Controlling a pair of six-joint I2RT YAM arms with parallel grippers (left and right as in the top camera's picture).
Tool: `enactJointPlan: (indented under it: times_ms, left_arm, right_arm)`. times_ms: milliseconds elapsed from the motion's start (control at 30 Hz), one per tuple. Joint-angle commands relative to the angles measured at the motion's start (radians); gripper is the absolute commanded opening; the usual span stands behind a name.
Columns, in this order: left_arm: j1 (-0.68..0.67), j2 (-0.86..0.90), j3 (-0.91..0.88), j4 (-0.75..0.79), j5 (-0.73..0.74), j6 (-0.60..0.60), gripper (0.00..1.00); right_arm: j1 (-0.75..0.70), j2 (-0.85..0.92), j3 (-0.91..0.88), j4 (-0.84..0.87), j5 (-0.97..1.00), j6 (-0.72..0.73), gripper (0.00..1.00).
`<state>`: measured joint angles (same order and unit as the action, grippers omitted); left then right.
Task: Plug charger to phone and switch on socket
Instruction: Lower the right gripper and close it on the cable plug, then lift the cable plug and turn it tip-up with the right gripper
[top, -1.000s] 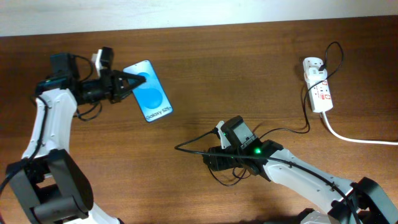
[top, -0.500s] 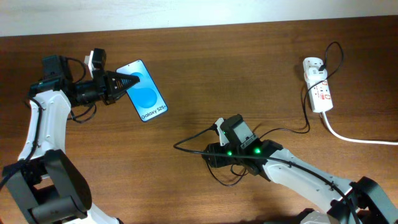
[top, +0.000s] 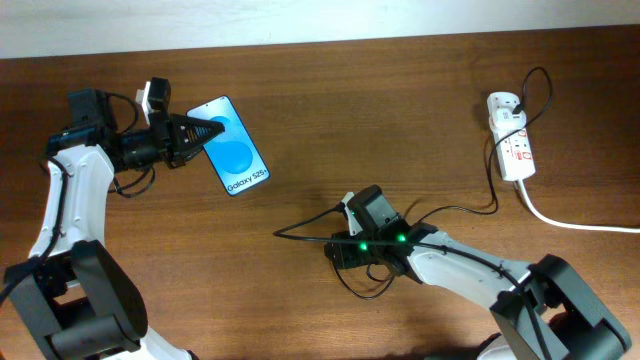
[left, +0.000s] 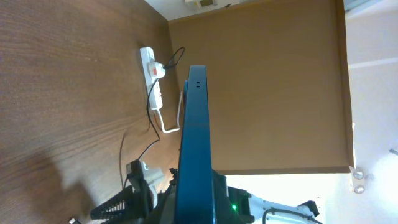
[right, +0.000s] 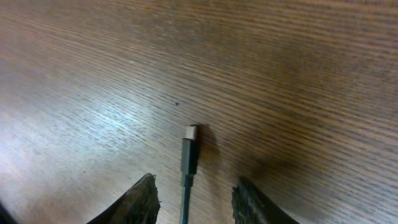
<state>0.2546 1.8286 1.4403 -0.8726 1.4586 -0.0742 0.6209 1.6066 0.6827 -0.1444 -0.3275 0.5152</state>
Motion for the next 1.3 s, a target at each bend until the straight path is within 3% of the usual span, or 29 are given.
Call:
enactJointPlan:
  times_ms: [0, 633, 733, 1267]
  left_arm:
    - [0.003, -0.004, 0.016, -0.002, 0.037, 0.012, 0.0]
    - [0.003, -0.004, 0.016, -0.002, 0.037, 0.012, 0.0]
    - [0.003, -0.004, 0.016, -0.002, 0.037, 0.012, 0.0]
    - [0.003, -0.004, 0.016, -0.004, 0.037, 0.012, 0.0]
  right_arm:
    - [0.008, 0.027, 0.014, 0.007, -0.009, -0.014, 0.41]
    - [0.008, 0.085, 0.014, 0.013, -0.01, -0.014, 0.39]
    - [0.01, 0.085, 0.012, 0.002, -0.009, -0.014, 0.34]
    - [0.076, 0.085, 0.003, -0.042, 0.097, -0.002, 0.31]
